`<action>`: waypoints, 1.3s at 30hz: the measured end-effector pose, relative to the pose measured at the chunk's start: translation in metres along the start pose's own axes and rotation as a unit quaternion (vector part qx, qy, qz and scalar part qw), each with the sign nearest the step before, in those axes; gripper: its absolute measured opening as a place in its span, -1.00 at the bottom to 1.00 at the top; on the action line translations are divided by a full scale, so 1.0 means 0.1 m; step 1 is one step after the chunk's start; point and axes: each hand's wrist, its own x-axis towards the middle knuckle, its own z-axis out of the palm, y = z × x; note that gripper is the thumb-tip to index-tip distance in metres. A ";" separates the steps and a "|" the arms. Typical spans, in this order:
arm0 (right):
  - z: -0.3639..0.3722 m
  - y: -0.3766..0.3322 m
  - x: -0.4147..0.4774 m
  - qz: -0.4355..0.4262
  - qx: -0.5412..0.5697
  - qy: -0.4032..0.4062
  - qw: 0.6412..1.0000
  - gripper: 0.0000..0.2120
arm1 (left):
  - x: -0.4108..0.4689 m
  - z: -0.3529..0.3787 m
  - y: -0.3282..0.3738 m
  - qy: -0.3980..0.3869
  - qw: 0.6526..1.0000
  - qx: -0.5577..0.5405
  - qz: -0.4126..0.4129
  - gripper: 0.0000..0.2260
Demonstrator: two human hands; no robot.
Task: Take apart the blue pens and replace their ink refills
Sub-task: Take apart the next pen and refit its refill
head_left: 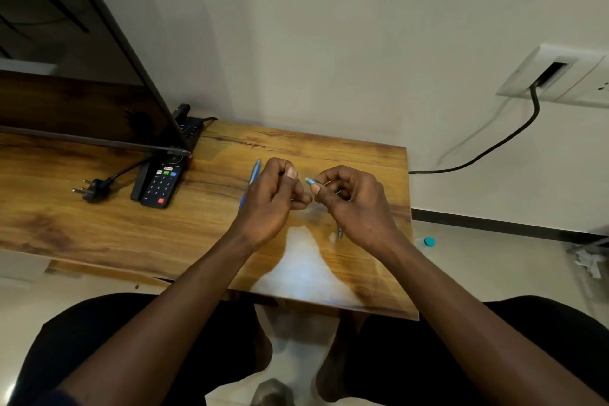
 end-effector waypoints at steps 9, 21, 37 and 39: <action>-0.02 -0.01 0.00 -0.001 0.025 -0.017 1.000 -0.92 | 0.04 -0.10 0.04 -0.012 0.997 -0.071 -0.010 -0.87; 0.03 -0.02 -0.02 0.004 0.012 -0.032 0.999 -0.92 | 0.03 -0.15 0.00 -0.006 0.998 -0.055 -0.013 -0.92; 0.03 0.00 -0.03 0.001 0.009 -0.060 0.998 -0.89 | -0.02 -0.12 -0.10 -0.050 0.965 0.227 0.118 -0.84; 0.03 0.00 -0.03 0.002 0.012 -0.063 0.998 -0.89 | -0.03 -0.10 -0.09 -0.043 0.972 0.207 0.098 -0.83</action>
